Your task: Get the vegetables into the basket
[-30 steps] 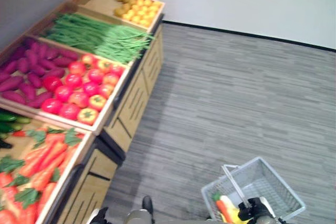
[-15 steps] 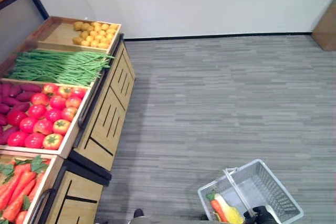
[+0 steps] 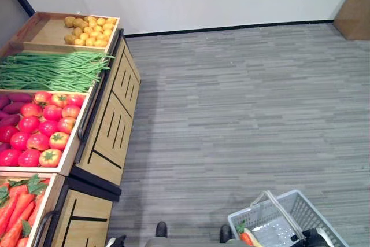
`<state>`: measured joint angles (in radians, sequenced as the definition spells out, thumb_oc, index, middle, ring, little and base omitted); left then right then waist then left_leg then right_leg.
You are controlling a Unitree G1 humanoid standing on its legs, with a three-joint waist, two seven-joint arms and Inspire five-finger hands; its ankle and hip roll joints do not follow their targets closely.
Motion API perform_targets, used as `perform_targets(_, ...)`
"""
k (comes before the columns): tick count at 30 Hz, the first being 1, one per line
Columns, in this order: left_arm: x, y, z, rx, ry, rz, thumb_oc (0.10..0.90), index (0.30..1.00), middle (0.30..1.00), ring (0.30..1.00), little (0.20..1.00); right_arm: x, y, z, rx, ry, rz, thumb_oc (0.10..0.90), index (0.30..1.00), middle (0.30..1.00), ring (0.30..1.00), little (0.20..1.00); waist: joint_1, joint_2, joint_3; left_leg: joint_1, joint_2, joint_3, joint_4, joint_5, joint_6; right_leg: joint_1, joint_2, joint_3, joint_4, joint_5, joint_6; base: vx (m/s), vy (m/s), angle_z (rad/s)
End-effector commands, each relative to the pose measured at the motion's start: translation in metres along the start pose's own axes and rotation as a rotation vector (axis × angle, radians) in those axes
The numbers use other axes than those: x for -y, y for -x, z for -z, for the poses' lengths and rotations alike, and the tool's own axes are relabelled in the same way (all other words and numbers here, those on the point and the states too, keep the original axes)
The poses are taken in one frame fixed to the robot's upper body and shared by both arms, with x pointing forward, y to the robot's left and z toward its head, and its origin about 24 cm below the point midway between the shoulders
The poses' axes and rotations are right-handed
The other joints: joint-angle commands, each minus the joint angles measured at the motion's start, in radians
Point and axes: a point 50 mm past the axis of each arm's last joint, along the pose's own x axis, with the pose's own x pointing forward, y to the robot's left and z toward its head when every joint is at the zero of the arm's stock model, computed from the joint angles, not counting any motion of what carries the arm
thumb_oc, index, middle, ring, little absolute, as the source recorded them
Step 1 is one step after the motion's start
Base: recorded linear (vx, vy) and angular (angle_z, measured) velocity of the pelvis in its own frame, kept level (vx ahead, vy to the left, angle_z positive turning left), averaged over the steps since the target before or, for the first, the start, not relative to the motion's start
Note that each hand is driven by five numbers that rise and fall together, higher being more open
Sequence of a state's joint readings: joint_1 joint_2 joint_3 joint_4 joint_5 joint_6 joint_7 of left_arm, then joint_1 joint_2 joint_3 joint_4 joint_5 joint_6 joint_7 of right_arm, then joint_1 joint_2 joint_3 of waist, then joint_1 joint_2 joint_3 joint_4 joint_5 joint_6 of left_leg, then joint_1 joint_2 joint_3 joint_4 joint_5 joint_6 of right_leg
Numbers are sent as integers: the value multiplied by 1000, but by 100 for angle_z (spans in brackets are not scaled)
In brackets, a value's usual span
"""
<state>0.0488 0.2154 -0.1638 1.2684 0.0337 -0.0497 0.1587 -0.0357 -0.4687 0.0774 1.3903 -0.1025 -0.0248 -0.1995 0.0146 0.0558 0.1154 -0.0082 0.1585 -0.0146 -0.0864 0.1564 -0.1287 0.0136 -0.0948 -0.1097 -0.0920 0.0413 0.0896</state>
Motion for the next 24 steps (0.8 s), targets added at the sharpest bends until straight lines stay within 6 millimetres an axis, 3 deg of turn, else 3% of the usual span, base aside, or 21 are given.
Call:
perform_targets(1, -11, -2, -6, 22, -7, -24, 900, 1000, 1000, 1000, 1000, 22, -3, -6, 11, -13, 80, 900, 1000, 1000, 1000, 1000, 25, -71, -34, -16, -40, -23, 33, -91, 37, -15, -46, -21, 5, 53, 50, 16, 86, 3)
perform_targets(3, -12, -2, -1, 3, -10, -27, 900, 1000, 1000, 1000, 1000, 10, -2, -3, 7, -1, 47, 900, 1000, 1000, 1000, 1000, 23, -78, -42, -8, -44, -23, 22, -91, 40, -11, -50, -24, 5, 53, 53, 7, 69, -3)
perform_targets(5, -12, -2, -1, 3, -10, -27, 900, 1000, 1000, 1000, 1000, 10, -2, -3, 7, -1, 46, 900, 1000, 1000, 1000, 1000, 23, -78, -42, -7, -45, -23, 22, -91, 40, -11, -50, -24, 5, 53, 53, 2, 34, -1)
perform_targets(6, -14, -2, 1, -10, 1, -34, 900, 1000, 1000, 1000, 1000, -6, 1, 1, -3, 7, 4, 900, 1000, 1000, 1000, 1000, 24, -88, -48, -2, -48, -27, 16, -94, 43, -7, -55, -27, 5, 55, 56, 3, 34, 1)
perform_targets(14, -20, -2, 4, -23, 6, -50, 900, 1000, 1000, 1000, 1000, -28, 6, 7, -18, -3, -59, 900, 1000, 1000, 1000, 1000, 23, -103, -63, 5, -57, -30, 2, -96, 49, -3, -65, -33, 5, 58, 62, -2, 24, 2)
perform_targets(21, -23, -2, 8, -34, -7, -55, 900, 1000, 1000, 1000, 1000, -31, 8, 12, -31, 20, -70, 900, 1000, 1000, 1000, 1000, 20, -110, -72, 7, -64, -31, -1, -100, 52, -1, -74, -32, 5, 62, 67, -2, 6, 1)
perform_targets(24, -25, -2, 10, -41, -14, -56, 900, 1000, 1000, 1000, 1000, -20, 6, 18, -57, 52, -34, 900, 1000, 1000, 1000, 1000, 23, -112, -77, 9, -66, -29, -1, -103, 53, -1, -78, -30, 5, 63, 69, 0, 0, 0)
